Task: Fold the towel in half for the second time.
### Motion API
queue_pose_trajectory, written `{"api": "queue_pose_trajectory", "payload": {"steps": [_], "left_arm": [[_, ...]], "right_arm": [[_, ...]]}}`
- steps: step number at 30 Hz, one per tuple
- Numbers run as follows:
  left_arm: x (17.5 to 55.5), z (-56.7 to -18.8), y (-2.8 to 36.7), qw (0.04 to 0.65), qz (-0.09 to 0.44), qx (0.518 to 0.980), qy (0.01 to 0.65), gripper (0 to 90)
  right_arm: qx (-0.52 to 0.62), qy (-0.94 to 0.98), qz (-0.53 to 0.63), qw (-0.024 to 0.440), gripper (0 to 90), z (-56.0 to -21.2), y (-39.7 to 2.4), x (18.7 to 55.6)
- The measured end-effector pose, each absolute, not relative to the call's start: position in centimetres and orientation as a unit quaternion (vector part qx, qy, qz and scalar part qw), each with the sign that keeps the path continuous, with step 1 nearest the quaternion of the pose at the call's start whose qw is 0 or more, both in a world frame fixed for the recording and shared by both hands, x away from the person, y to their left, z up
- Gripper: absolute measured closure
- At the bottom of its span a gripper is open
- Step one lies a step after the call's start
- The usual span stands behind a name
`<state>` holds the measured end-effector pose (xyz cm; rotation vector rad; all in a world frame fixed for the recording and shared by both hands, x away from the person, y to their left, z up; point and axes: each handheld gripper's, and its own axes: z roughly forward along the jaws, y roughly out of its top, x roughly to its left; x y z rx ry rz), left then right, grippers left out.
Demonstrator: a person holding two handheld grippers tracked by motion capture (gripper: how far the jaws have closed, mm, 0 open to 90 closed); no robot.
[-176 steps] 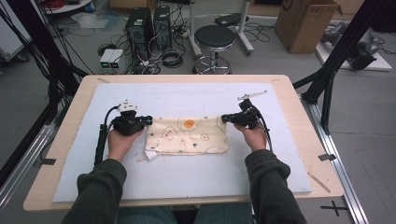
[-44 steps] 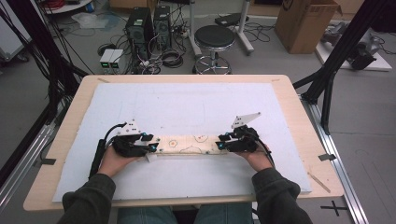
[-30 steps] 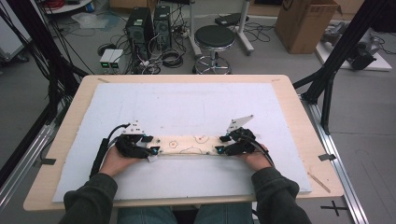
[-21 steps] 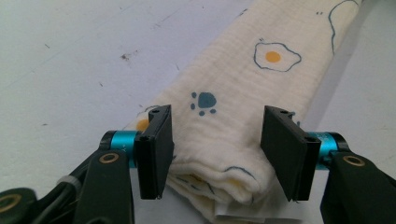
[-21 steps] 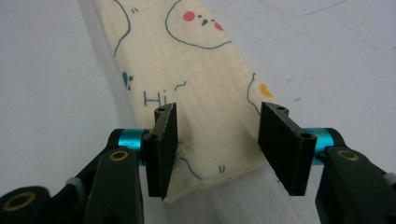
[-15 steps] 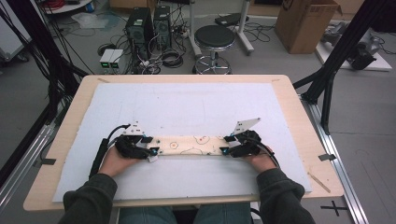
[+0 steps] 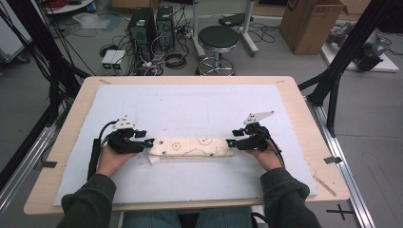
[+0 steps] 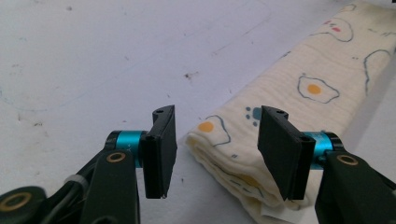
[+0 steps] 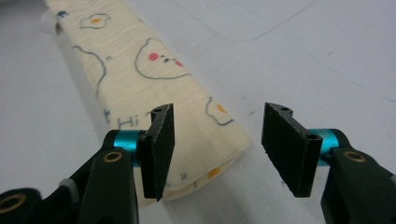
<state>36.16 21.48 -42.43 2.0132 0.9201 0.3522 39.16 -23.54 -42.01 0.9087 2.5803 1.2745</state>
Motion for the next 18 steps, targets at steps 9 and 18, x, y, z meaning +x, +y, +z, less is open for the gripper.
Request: {"api": "queue_pose_trajectory", "payload": {"steps": [9, 18], "left_arm": [[37.5, -43.3, 20.6, 0.425, 0.107, 0.813, 0.383, 50.3], [37.6, -43.8, 20.3, 0.408, 0.084, 0.829, 0.373, 64.8]], "right_arm": [[0.354, 0.843, 0.405, 0.009, 48.3, -43.3, -23.9, 40.8], [0.337, 0.855, 0.393, -0.017, 65.2, -43.8, -23.2, 41.0]]}}
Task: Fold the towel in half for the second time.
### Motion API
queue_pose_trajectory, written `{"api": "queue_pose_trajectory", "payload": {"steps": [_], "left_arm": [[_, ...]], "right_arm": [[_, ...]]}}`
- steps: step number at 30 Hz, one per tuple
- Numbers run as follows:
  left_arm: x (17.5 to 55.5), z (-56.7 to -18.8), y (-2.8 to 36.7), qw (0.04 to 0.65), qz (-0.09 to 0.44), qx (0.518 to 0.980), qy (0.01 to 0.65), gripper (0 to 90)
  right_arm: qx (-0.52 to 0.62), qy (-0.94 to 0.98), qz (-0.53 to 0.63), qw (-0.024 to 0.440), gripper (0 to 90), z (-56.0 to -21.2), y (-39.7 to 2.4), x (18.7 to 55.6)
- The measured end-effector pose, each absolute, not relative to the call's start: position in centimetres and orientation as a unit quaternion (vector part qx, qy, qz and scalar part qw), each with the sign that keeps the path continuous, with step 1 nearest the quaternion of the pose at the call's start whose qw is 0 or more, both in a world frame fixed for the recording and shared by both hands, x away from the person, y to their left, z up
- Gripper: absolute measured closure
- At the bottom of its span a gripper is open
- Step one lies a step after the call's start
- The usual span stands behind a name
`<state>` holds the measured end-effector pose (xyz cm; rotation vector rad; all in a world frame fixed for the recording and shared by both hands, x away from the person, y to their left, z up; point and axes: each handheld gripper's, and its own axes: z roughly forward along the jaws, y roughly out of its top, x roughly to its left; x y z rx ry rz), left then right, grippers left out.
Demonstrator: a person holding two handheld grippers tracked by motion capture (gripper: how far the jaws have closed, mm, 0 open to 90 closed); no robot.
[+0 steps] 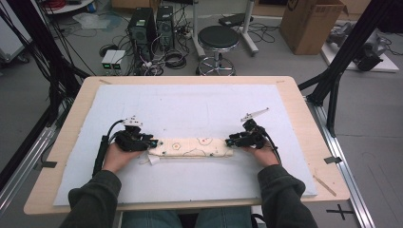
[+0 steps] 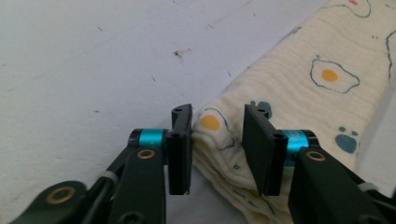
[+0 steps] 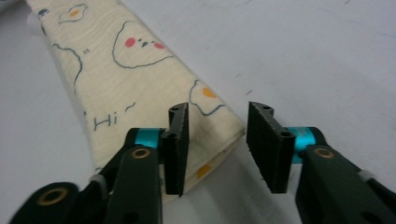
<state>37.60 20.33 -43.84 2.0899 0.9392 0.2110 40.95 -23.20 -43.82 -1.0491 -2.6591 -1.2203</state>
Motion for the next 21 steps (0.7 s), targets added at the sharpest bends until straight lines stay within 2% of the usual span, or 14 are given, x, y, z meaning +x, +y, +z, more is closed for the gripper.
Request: {"api": "queue_pose_trajectory", "payload": {"steps": [3, 5, 11, 21], "left_arm": [[37.5, -43.8, 20.3, 0.408, 0.085, 0.831, 0.369, 72.6], [37.5, -43.7, 20.3, 0.406, 0.090, 0.833, 0.364, 76.2], [37.3, -43.2, 20.4, 0.415, 0.117, 0.826, 0.362, 80.6], [38.2, -42.6, 21.0, 0.428, 0.135, 0.806, 0.385, 81.3]], "right_arm": [[-0.328, -0.859, -0.392, 0.023, 75.9, -43.9, -22.9, 40.9], [-0.325, -0.862, -0.388, 0.021, 79.0, -43.8, -22.8, 40.8], [-0.323, -0.863, -0.389, 0.006, 80.7, -43.0, -22.7, 40.7], [-0.329, -0.860, -0.389, -0.015, 80.8, -41.8, -21.8, 41.7]]}}
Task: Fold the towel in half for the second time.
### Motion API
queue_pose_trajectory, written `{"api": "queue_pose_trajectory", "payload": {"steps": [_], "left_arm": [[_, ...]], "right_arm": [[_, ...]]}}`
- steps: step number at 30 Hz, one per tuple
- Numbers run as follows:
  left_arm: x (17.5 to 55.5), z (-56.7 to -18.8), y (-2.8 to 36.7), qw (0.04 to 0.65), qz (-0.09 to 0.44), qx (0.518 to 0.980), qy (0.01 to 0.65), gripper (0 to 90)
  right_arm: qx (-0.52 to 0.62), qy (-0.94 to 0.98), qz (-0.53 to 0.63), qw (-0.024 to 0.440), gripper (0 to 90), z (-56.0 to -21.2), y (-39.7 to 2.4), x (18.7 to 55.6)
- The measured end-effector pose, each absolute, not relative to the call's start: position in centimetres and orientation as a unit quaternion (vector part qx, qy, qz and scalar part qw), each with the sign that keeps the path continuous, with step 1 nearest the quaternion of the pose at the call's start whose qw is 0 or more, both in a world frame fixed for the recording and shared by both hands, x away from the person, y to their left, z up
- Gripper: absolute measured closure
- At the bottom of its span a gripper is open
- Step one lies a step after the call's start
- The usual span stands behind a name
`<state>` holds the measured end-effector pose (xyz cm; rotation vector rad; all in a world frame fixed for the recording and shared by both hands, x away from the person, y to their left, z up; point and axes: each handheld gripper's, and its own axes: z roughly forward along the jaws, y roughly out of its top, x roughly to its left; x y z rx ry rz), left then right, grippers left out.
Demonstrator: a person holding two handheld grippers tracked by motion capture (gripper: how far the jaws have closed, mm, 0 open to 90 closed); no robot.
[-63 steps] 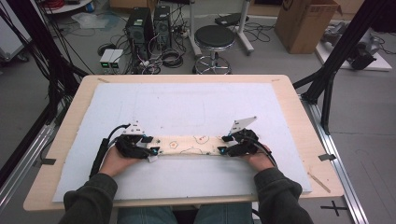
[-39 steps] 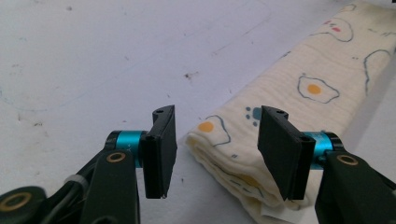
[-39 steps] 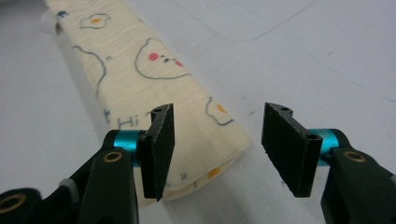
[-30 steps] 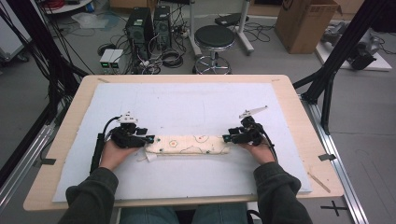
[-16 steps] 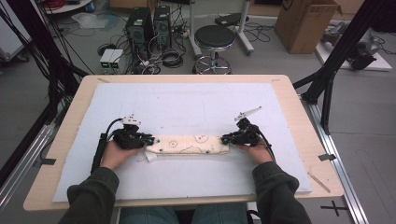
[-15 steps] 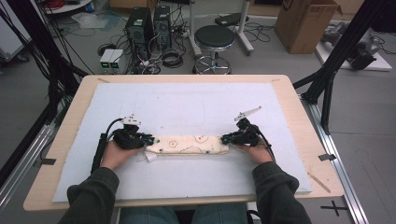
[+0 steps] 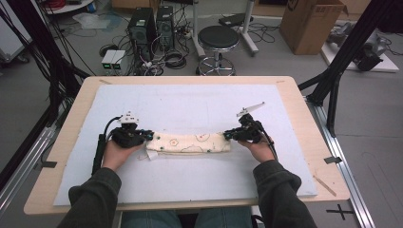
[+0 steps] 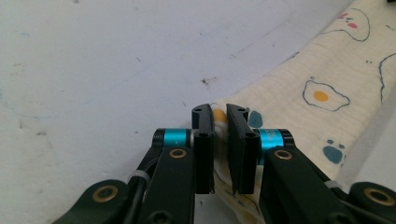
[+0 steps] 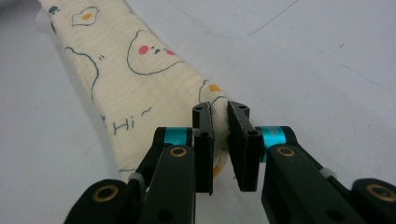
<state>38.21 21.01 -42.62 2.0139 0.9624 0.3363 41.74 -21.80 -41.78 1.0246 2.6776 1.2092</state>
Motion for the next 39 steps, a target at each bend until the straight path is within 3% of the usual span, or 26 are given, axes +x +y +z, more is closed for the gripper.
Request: {"api": "queue_pose_trajectory", "payload": {"steps": [16, 31, 39], "left_arm": [[41.9, -42.1, 20.3, 0.413, 0.158, 0.797, 0.412, 81.4], [43.2, -43.6, 20.4, 0.407, 0.163, 0.785, 0.438, 80.7], [43.0, -43.1, 20.9, 0.414, 0.169, 0.781, 0.437, 67.1]], "right_arm": [[0.364, 0.846, 0.385, 0.050, 80.9, -41.4, -21.7, 45.1], [0.387, 0.839, 0.380, 0.049, 80.4, -43.1, -21.1, 47.0], [0.390, 0.832, 0.392, 0.046, 71.7, -43.1, -21.4, 47.0]]}}
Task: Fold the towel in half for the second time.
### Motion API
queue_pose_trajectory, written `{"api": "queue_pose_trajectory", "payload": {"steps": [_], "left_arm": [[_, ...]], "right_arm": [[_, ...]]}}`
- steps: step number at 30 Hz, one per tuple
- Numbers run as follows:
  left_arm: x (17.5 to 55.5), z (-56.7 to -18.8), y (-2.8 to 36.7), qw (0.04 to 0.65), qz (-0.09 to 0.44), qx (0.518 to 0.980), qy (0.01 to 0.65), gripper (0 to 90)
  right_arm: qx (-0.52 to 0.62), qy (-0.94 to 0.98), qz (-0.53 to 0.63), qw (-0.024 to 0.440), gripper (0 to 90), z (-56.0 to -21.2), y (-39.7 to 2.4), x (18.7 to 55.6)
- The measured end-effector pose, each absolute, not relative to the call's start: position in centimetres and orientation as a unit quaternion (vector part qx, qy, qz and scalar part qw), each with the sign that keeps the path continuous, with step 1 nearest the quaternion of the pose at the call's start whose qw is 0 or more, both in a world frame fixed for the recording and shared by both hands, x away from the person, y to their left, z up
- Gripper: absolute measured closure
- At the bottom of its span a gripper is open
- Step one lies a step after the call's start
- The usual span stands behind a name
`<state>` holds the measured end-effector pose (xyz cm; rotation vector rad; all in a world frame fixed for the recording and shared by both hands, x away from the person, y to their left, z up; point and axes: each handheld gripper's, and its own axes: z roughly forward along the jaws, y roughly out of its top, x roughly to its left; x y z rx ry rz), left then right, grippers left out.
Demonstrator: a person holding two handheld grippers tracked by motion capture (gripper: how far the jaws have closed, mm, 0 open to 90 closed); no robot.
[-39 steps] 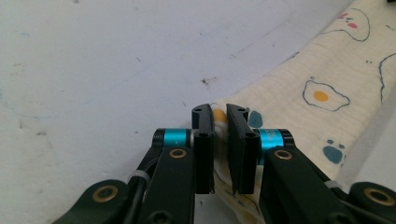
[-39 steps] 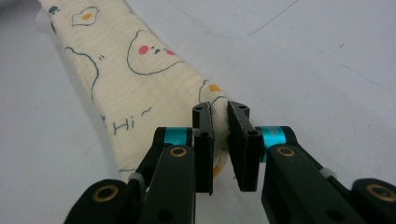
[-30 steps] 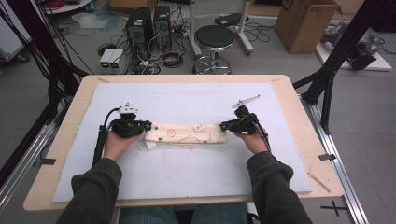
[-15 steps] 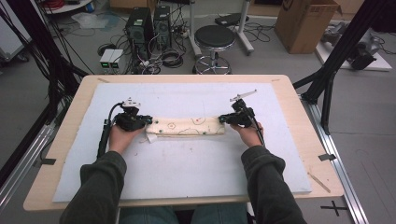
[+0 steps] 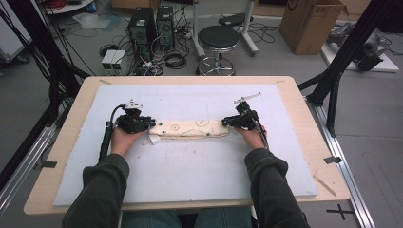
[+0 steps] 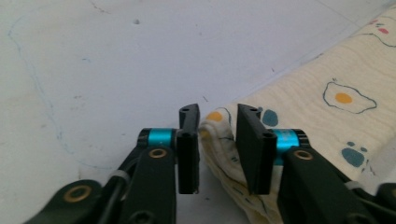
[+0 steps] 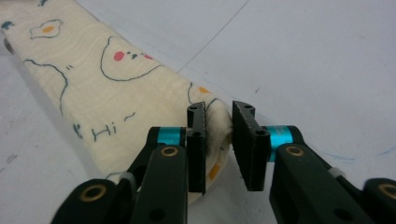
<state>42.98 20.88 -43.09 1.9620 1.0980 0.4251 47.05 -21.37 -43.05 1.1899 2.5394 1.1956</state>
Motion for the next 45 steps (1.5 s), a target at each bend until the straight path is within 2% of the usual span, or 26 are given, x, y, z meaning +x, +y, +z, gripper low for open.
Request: {"api": "queue_pose_trajectory", "payload": {"steps": [9, 21, 24, 34, 45], "left_arm": [[42.4, -42.2, 21.0, 0.434, 0.165, 0.773, 0.433, 59.7], [41.6, -41.1, 21.0, 0.454, 0.160, 0.767, 0.424, 50.1], [41.3, -40.8, 21.0, 0.460, 0.160, 0.764, 0.423, 48.3], [40.3, -39.8, 21.4, 0.475, 0.156, 0.761, 0.414, 44.8], [39.3, -39.2, 21.6, 0.485, 0.156, 0.758, 0.407, 39.9]], "right_arm": [[0.389, 0.822, 0.413, 0.041, 62.7, -42.5, -21.6, 46.7], [0.403, 0.798, 0.443, 0.060, 48.8, -40.9, -22.7, 46.0], [0.406, 0.799, 0.439, 0.066, 42.5, -40.7, -22.6, 45.8], [0.403, 0.794, 0.450, 0.070, 30.7, -39.9, -22.2, 44.9], [0.397, 0.790, 0.462, 0.069, 20.7, -39.0, -22.1, 44.0]]}}
